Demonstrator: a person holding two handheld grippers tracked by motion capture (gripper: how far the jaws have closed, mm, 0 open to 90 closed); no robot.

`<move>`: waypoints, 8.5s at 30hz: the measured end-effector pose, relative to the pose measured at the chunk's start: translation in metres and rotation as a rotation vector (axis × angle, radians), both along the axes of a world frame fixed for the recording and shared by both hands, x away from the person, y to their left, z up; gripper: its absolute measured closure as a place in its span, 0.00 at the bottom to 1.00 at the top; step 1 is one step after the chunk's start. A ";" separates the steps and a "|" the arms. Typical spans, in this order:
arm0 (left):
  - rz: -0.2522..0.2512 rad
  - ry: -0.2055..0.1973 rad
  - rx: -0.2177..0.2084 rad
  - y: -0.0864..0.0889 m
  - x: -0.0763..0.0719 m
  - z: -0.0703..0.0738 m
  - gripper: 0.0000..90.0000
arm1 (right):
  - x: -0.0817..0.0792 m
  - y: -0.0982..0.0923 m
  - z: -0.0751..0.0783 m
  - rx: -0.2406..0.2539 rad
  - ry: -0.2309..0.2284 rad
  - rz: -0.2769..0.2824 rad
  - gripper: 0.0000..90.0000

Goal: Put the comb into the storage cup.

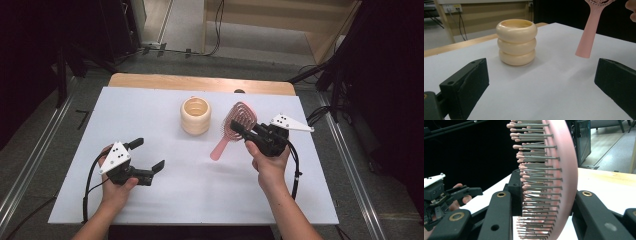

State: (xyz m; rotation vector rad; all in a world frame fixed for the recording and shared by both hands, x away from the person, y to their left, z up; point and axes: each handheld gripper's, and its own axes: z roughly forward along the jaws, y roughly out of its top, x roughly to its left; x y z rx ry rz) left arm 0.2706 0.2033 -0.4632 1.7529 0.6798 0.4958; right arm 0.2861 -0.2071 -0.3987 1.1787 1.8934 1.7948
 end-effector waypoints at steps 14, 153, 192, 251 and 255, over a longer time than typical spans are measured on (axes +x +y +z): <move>0.036 -0.030 -0.024 0.028 -0.009 -0.005 0.00 | 0.006 -0.001 0.008 -0.015 -0.020 -0.004 0.68; 0.141 -0.014 -0.013 0.089 -0.025 -0.021 0.00 | 0.114 0.058 0.077 -0.105 -0.107 -0.032 0.68; 0.134 -0.017 -0.015 0.089 -0.026 -0.021 0.00 | 0.129 0.075 0.050 -0.141 -0.083 -0.029 0.68; 0.133 -0.018 -0.013 0.089 -0.026 -0.021 0.00 | 0.140 0.089 -0.007 -0.180 0.011 -0.025 0.68; 0.132 -0.019 -0.013 0.089 -0.026 -0.021 0.00 | 0.141 0.088 -0.011 -0.183 0.017 -0.027 0.68</move>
